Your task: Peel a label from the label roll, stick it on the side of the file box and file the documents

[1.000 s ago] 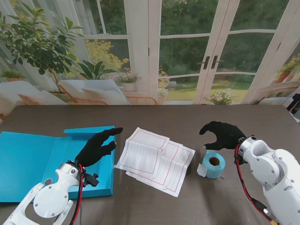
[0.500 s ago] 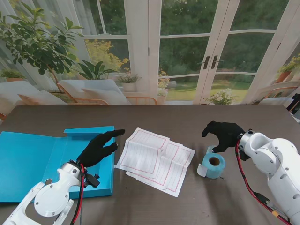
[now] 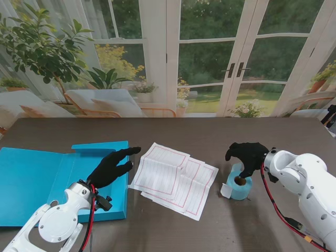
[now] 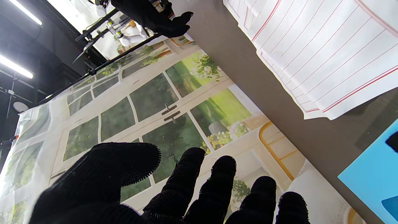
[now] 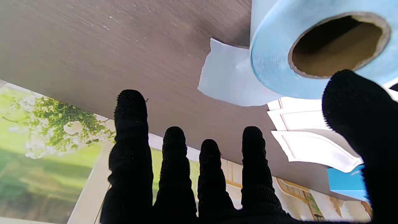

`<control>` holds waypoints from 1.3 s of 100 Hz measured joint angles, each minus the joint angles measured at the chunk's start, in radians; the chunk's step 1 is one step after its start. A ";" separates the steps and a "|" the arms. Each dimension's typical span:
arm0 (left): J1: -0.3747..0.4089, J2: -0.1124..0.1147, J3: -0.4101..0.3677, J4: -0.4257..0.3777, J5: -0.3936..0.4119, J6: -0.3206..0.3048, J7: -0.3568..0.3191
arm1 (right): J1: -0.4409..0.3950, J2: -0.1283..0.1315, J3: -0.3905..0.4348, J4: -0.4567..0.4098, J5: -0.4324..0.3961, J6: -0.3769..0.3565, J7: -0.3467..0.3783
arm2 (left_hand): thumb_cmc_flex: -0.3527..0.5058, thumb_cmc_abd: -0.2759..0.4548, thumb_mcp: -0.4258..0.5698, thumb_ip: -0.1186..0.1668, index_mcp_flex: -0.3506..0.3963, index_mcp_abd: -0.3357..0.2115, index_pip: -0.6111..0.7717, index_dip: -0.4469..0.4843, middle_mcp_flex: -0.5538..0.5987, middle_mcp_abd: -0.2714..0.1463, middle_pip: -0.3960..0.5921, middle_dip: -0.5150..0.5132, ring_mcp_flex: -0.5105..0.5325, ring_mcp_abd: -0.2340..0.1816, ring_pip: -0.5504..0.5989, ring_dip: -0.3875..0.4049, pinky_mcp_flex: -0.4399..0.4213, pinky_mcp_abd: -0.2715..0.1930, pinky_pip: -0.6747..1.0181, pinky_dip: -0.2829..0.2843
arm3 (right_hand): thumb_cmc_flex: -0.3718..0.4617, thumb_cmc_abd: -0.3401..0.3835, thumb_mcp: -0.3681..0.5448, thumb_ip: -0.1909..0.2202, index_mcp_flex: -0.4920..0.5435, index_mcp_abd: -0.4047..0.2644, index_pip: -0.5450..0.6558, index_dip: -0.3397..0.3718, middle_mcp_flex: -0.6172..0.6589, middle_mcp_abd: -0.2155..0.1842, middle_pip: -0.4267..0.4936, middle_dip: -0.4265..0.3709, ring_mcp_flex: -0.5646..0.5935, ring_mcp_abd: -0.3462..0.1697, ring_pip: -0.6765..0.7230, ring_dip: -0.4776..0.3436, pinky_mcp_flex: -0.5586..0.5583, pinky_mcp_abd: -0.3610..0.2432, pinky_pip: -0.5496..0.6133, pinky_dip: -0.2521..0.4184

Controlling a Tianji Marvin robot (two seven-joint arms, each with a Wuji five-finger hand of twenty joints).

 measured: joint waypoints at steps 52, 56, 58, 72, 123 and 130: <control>0.001 0.001 0.000 -0.001 -0.004 0.005 -0.007 | 0.068 0.009 -0.106 0.082 -0.053 0.025 -0.019 | 0.000 0.000 0.000 0.000 0.011 0.002 0.000 0.000 0.001 0.002 0.000 0.000 0.002 0.000 0.000 0.000 0.000 0.000 0.000 0.000 | 0.000 0.000 0.000 0.000 0.000 0.000 0.016 0.016 0.000 0.000 0.037 0.014 0.003 -0.001 0.031 0.000 0.000 -0.002 0.065 -0.002; 0.000 0.001 0.000 -0.001 -0.005 0.005 -0.007 | 0.071 0.010 -0.112 0.085 -0.057 0.026 -0.021 | 0.000 0.000 0.000 0.000 0.011 0.002 0.000 0.000 0.001 0.003 0.000 0.000 0.002 0.000 0.000 0.000 0.000 0.000 0.000 0.000 | 0.000 0.000 0.000 0.000 0.000 0.000 0.016 0.017 0.000 0.000 0.045 0.014 0.003 -0.001 0.031 0.000 0.000 -0.002 0.066 -0.002; 0.000 0.001 0.000 -0.001 -0.005 0.005 -0.008 | 0.072 0.010 -0.115 0.087 -0.058 0.027 -0.022 | 0.000 0.000 0.000 0.000 0.011 0.002 0.000 0.000 0.001 0.003 0.000 0.000 0.002 0.000 0.000 0.000 0.000 0.000 0.000 0.000 | 0.000 0.000 0.000 0.000 0.000 0.000 0.016 0.017 0.001 0.000 0.046 0.014 0.003 -0.001 0.032 0.000 0.000 -0.002 0.068 -0.002; 0.000 0.001 0.000 -0.001 -0.005 0.005 -0.008 | 0.086 0.013 -0.144 0.105 -0.063 0.035 -0.029 | 0.000 0.000 0.000 0.000 0.011 0.002 0.000 0.000 0.001 0.003 0.000 0.000 0.002 0.000 0.000 0.000 0.000 0.000 0.000 0.000 | 0.000 0.000 0.000 0.000 0.000 0.000 0.024 0.017 0.004 0.000 0.047 0.014 0.004 -0.001 0.043 0.000 0.000 -0.002 0.092 -0.003; 0.007 0.002 -0.003 -0.004 -0.006 0.006 -0.007 | 0.156 0.017 -0.266 0.207 -0.048 0.064 -0.089 | 0.000 0.000 0.000 0.000 0.012 0.003 0.000 0.000 0.002 0.005 0.000 0.000 0.013 0.001 0.000 0.000 0.000 0.000 0.000 0.000 | -0.002 -0.048 0.049 -0.005 0.123 -0.003 0.126 0.046 0.322 -0.042 0.127 0.091 0.314 -0.014 0.263 0.113 0.000 -0.015 0.405 -0.003; 0.007 0.002 -0.003 -0.004 -0.008 0.006 -0.007 | 0.158 0.017 -0.274 0.220 -0.048 0.063 -0.125 | 0.000 0.000 0.000 0.000 0.012 0.003 0.000 0.000 0.012 0.010 0.000 0.000 0.014 0.001 0.000 0.000 0.000 0.000 0.000 0.000 | 0.009 -0.062 0.068 -0.013 0.201 -0.005 0.154 0.066 0.438 -0.048 0.138 0.104 0.410 -0.016 0.311 0.138 0.000 -0.015 0.460 -0.003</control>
